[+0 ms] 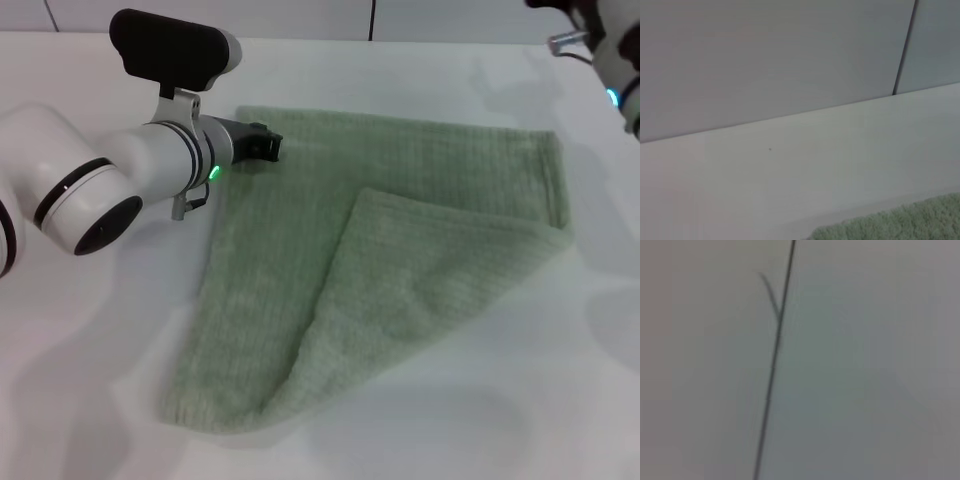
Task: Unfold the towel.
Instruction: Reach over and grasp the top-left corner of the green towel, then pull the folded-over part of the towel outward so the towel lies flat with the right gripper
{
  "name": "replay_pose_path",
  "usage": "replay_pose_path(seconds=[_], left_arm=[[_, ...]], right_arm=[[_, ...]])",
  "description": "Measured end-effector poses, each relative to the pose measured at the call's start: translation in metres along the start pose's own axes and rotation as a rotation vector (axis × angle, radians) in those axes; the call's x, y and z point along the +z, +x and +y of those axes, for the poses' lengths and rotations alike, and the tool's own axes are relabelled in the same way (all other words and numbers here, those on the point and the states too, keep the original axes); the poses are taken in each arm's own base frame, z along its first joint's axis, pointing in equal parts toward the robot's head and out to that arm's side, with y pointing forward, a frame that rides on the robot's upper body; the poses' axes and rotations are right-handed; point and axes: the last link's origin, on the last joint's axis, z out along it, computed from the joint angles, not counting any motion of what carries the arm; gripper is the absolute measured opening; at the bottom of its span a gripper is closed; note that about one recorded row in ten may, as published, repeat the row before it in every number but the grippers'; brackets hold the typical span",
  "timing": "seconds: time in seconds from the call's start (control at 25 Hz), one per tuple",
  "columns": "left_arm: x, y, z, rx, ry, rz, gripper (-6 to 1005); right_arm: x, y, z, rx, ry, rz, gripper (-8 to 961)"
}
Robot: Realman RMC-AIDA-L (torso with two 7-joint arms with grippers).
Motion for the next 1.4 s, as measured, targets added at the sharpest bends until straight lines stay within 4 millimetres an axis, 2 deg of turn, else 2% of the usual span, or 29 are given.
replay_pose_path(seconds=[0.28,0.4,0.88,1.4], left_arm=[[0.000,0.000,0.000,-0.001,-0.001,0.000,-2],[0.000,0.000,0.002,-0.002,-0.005,0.004,-2],[-0.001,0.001,0.002,-0.002,-0.008,0.006,-1],[-0.001,0.002,0.002,0.008,-0.003,-0.004,-1]], right_arm=[[0.003,-0.018,0.021,0.054,-0.099,0.141,761],[0.003,-0.025,0.033,0.061,-0.167,0.256,761],[-0.006,-0.044,0.050,0.031,-0.308,0.509,761],[-0.002,-0.036,0.075,-0.070,-0.431,0.718,761]])
